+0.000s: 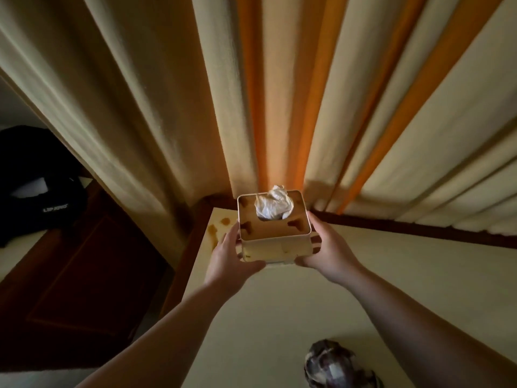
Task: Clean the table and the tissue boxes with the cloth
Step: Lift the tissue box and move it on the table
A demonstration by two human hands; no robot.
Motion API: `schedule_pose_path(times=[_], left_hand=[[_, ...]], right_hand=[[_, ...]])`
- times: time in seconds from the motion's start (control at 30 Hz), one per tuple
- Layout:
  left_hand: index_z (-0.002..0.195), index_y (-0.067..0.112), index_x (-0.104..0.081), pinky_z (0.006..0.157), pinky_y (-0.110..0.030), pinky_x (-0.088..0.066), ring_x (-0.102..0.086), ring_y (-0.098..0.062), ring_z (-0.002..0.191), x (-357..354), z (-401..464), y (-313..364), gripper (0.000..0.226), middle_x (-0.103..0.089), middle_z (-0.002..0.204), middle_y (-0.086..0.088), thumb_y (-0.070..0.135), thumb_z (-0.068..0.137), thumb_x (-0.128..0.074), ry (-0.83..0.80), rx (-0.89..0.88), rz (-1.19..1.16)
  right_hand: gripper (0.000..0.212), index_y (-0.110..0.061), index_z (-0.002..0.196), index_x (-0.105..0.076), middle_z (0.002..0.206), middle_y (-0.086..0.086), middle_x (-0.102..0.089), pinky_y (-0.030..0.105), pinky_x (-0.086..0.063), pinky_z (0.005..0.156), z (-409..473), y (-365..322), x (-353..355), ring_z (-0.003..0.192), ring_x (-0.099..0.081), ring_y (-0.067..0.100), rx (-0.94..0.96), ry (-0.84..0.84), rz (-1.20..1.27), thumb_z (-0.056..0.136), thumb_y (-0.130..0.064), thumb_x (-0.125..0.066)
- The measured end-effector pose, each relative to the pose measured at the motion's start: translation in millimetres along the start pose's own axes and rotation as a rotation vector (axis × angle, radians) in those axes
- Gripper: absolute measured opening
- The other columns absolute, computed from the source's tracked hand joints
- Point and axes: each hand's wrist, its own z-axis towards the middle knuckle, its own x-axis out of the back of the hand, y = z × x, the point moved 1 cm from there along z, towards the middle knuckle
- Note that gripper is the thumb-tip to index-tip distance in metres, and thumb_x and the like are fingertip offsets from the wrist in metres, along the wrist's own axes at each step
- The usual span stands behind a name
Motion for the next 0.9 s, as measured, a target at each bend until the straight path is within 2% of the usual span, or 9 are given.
schedule_pose_path(times=[0.1, 0.2, 0.27, 0.43, 0.53, 0.63, 0.73, 0.83, 0.9], left_hand=[[0.154, 0.035, -0.036, 0.079, -0.011, -0.054, -0.057, -0.001, 0.113, -30, -4, 24, 0.107, -0.057, 0.136, 0.016, 0.033, 0.067, -0.097, -0.069, -0.052, -0.003], [0.154, 0.037, -0.035, 0.094, -0.029, -0.059, -0.057, -0.004, 0.118, -63, -14, 44, 0.109, -0.057, 0.139, 0.014, 0.038, 0.064, -0.097, -0.127, -0.091, -0.004], [0.152, 0.042, -0.036, 0.095, -0.035, -0.06, -0.057, -0.005, 0.12, -83, -22, 53, 0.108, -0.057, 0.138, 0.015, 0.041, 0.063, -0.096, -0.169, -0.112, -0.011], [0.152, 0.045, -0.037, 0.093, -0.03, -0.059, -0.057, -0.002, 0.12, -125, -37, 62, 0.108, -0.057, 0.133, 0.018, 0.037, 0.061, -0.097, -0.283, -0.146, -0.045], [0.154, 0.042, -0.037, 0.096, -0.031, -0.059, -0.055, -0.004, 0.123, -141, -40, 62, 0.112, -0.055, 0.134, 0.016, 0.028, 0.061, -0.098, -0.324, -0.154, -0.056], [0.155, 0.037, -0.038, 0.093, -0.021, -0.056, -0.054, 0.001, 0.122, -151, -44, 62, 0.111, -0.054, 0.133, 0.015, 0.017, 0.063, -0.098, -0.348, -0.156, -0.073], [0.153, 0.04, -0.038, 0.089, -0.014, -0.055, -0.053, 0.009, 0.119, -156, -49, 60, 0.11, -0.055, 0.131, 0.017, 0.012, 0.064, -0.097, -0.354, -0.148, -0.085], [0.154, 0.036, -0.039, 0.096, -0.024, -0.057, -0.055, 0.005, 0.119, -159, -53, 58, 0.109, -0.057, 0.131, 0.015, 0.013, 0.065, -0.096, -0.359, -0.132, -0.085], [0.155, 0.035, -0.039, 0.097, -0.024, -0.056, -0.055, 0.0, 0.121, -159, -53, 56, 0.108, -0.058, 0.132, 0.015, 0.016, 0.066, -0.096, -0.367, -0.132, -0.079]], right_hand=[[0.124, -0.036, 0.164, -0.025, 0.157, -0.008, -0.045, 0.044, -0.051, 0.108, -29, 21, 31, 0.137, -0.048, 0.014, -0.027, 0.057, 0.01, 0.065, -0.029, -0.099], [0.121, -0.035, 0.163, -0.029, 0.154, -0.01, -0.049, 0.042, -0.052, 0.106, -58, 45, 57, 0.136, -0.05, 0.013, -0.046, 0.102, 0.033, 0.064, -0.031, -0.098], [0.118, -0.033, 0.163, -0.03, 0.152, -0.01, -0.052, 0.039, -0.054, 0.104, -77, 59, 71, 0.134, -0.052, 0.012, -0.062, 0.114, 0.036, 0.064, -0.037, -0.095], [0.11, -0.036, 0.158, -0.034, 0.14, -0.015, -0.058, 0.037, -0.061, 0.095, -121, 85, 90, 0.123, -0.06, 0.009, -0.13, 0.148, 0.068, 0.063, -0.044, -0.088], [0.109, -0.042, 0.157, -0.033, 0.132, -0.019, -0.057, 0.038, -0.062, 0.092, -137, 100, 91, 0.119, -0.061, 0.009, -0.168, 0.181, 0.089, 0.062, -0.035, -0.087], [0.106, -0.046, 0.154, -0.034, 0.125, -0.026, -0.054, 0.036, -0.06, 0.094, -146, 112, 89, 0.118, -0.06, 0.007, -0.195, 0.203, 0.099, 0.066, -0.024, -0.089], [0.11, -0.04, 0.158, -0.032, 0.132, -0.019, -0.055, 0.034, -0.057, 0.097, -150, 119, 87, 0.12, -0.059, 0.009, -0.221, 0.197, 0.095, 0.067, -0.022, -0.091], [0.111, -0.035, 0.16, -0.032, 0.132, -0.019, -0.053, 0.026, -0.055, 0.094, -151, 125, 83, 0.12, -0.059, 0.008, -0.236, 0.191, 0.076, 0.068, -0.021, -0.092], [0.11, -0.038, 0.159, -0.032, 0.135, -0.019, -0.054, 0.031, -0.057, 0.097, -152, 127, 80, 0.122, -0.059, 0.009, -0.247, 0.194, 0.076, 0.067, -0.025, -0.091]])
